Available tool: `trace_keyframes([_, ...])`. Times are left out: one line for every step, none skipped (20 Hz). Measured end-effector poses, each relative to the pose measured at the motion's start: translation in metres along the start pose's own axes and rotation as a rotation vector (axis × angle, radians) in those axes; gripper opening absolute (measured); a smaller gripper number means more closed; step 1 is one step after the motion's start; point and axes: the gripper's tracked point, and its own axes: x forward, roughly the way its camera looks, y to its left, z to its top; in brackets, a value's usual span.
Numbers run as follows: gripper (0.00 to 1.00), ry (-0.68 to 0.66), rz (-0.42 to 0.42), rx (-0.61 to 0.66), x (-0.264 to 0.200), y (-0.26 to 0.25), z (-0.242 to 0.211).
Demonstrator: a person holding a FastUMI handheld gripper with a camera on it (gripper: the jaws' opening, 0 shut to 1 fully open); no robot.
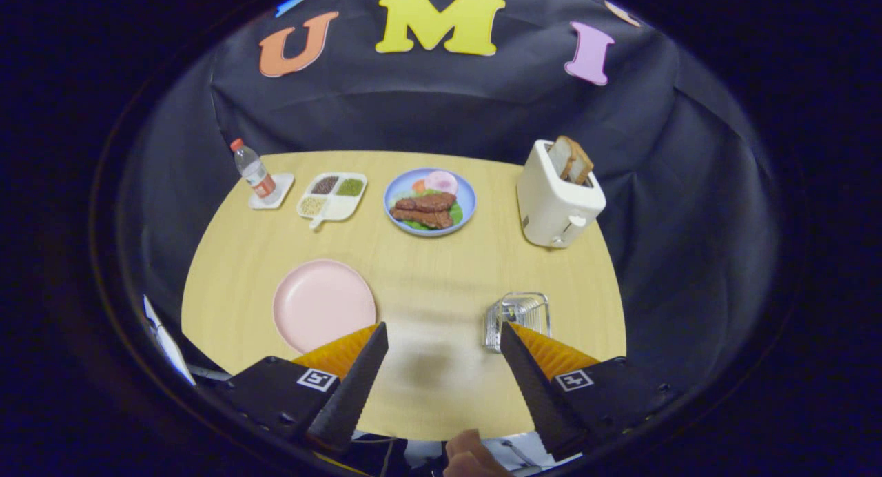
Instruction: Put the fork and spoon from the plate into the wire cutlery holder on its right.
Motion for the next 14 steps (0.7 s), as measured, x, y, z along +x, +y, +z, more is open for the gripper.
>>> trace_keyframes([0.97, -0.054, 0.001, 0.008, -0.009, 0.006, 0.007])
trace_keyframes([0.97, -0.102, -0.001, 0.015, -0.018, 0.012, 0.015])
trace_keyframes([0.97, -0.158, 0.002, 0.032, -0.028, 0.017, 0.023])
trace_keyframes([0.97, -0.215, 0.008, 0.050, -0.038, 0.022, 0.031])
trace_keyframes([0.97, -0.270, 0.008, 0.068, -0.048, 0.025, 0.035])
trace_keyframes([0.97, -0.323, 0.016, 0.085, -0.058, 0.029, 0.040])
trace_keyframes([0.97, -0.378, 0.025, 0.096, -0.071, 0.034, 0.043])
trace_keyframes([0.97, -0.434, 0.024, 0.103, -0.083, 0.035, 0.048])
trace_keyframes([0.97, -0.492, 0.026, 0.111, -0.096, 0.038, 0.052])
trace_keyframes([0.96, -0.543, 0.039, 0.113, -0.109, 0.043, 0.056])
trace_keyframes([0.96, -0.590, 0.047, 0.114, -0.123, 0.048, 0.056])
trace_keyframes([0.96, -0.629, 0.056, 0.107, -0.136, 0.054, 0.056])
trace_keyframes([0.96, -0.655, 0.046, 0.101, -0.146, 0.055, 0.055])
trace_keyframes([0.96, -0.671, 0.033, 0.102, -0.156, 0.056, 0.051])
